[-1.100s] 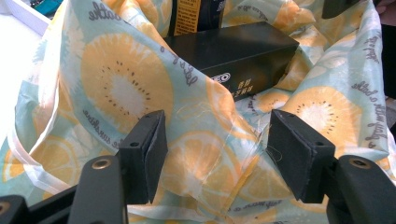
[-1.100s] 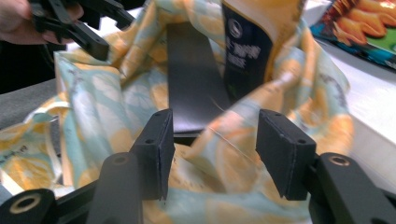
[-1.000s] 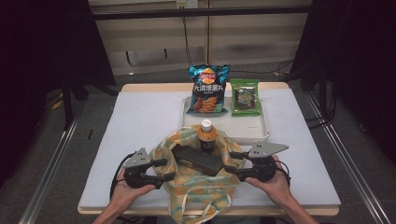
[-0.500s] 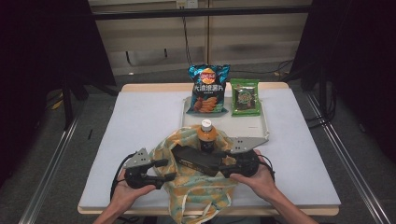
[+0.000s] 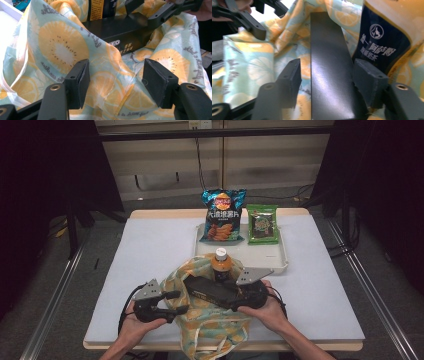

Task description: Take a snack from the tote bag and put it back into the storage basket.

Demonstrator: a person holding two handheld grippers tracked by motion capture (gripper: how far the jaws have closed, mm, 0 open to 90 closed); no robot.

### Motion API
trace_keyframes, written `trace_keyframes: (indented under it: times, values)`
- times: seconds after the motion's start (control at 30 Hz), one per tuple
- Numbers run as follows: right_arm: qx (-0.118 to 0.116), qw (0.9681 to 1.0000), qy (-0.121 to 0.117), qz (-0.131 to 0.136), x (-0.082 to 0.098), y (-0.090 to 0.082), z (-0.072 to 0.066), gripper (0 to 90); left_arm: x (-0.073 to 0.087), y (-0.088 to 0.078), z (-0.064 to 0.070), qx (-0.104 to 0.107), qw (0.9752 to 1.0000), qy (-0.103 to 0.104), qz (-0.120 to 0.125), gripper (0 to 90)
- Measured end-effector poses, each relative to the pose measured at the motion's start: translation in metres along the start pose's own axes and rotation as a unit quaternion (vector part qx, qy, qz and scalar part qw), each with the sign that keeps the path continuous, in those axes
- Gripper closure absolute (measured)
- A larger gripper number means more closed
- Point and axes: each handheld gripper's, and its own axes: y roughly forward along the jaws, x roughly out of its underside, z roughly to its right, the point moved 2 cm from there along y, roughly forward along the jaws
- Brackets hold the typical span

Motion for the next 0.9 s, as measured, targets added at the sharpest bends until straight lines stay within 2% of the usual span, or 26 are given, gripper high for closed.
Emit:
trace_keyframes:
  times: [0.07,0.13,0.3,0.6,0.83,0.87,0.9]
  values:
    - [0.012,0.9999,-0.003,-0.002,0.000,0.000,0.001,35.7,0.000,-0.001,-0.001,-0.001,1.0000,0.003,-0.001,38.4]
    - [0.019,0.9998,0.005,-0.004,0.002,0.000,0.003,33.2,0.000,-0.002,-0.001,-0.002,1.0000,0.004,0.000,38.4]
    - [0.010,0.9996,0.007,-0.024,0.008,0.005,0.003,33.0,0.000,-0.002,-0.001,-0.003,1.0000,0.003,0.000,38.5]
    - [0.011,0.9990,0.004,-0.044,0.014,0.017,0.004,33.4,-0.001,-0.003,-0.002,0.008,0.9999,0.002,0.006,46.5]
    - [0.009,0.9986,0.006,-0.051,0.018,0.024,0.003,31.0,-0.005,-0.005,-0.004,-0.001,0.9999,0.001,0.015,43.3]
    - [0.012,0.9985,0.001,-0.053,0.018,0.024,0.002,40.0,-0.010,-0.008,-0.006,-0.006,0.9996,-0.004,0.029,42.8]
    - [0.009,0.9985,-0.002,-0.054,0.018,0.024,0.002,40.6,-0.012,-0.010,-0.007,-0.007,0.9992,-0.008,0.038,42.8]
